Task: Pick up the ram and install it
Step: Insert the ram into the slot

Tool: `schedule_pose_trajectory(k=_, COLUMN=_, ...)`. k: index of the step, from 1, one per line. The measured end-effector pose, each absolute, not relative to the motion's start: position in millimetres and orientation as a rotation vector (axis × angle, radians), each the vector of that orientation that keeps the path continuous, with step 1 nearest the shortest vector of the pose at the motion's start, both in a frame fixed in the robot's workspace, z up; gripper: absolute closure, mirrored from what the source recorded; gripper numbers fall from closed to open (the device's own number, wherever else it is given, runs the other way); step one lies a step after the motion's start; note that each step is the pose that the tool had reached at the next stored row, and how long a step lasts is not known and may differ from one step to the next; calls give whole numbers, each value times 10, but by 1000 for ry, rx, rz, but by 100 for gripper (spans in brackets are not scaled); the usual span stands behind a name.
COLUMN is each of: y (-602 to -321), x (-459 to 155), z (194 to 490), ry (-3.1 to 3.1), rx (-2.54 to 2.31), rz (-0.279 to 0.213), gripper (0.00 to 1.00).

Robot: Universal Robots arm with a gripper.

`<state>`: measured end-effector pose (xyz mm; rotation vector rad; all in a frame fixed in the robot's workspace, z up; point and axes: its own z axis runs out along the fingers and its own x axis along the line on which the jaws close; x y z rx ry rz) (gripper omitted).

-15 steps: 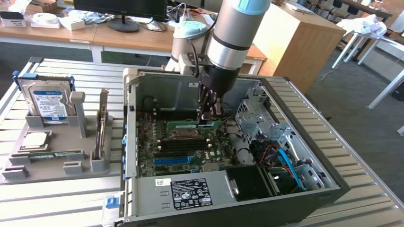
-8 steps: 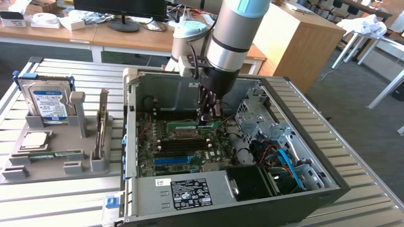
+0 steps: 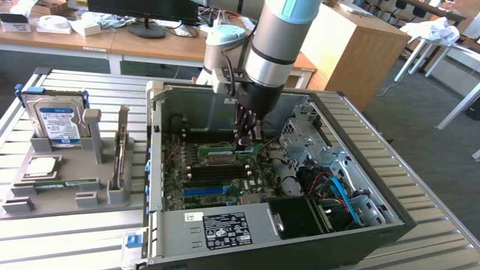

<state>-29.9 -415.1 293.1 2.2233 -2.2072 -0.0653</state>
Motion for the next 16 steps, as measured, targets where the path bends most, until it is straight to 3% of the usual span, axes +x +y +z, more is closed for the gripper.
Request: schedule_pose_trajectory(k=16, y=-4157, x=-303, z=2831, ry=-2207, rx=2223, rz=-65, gripper=89)
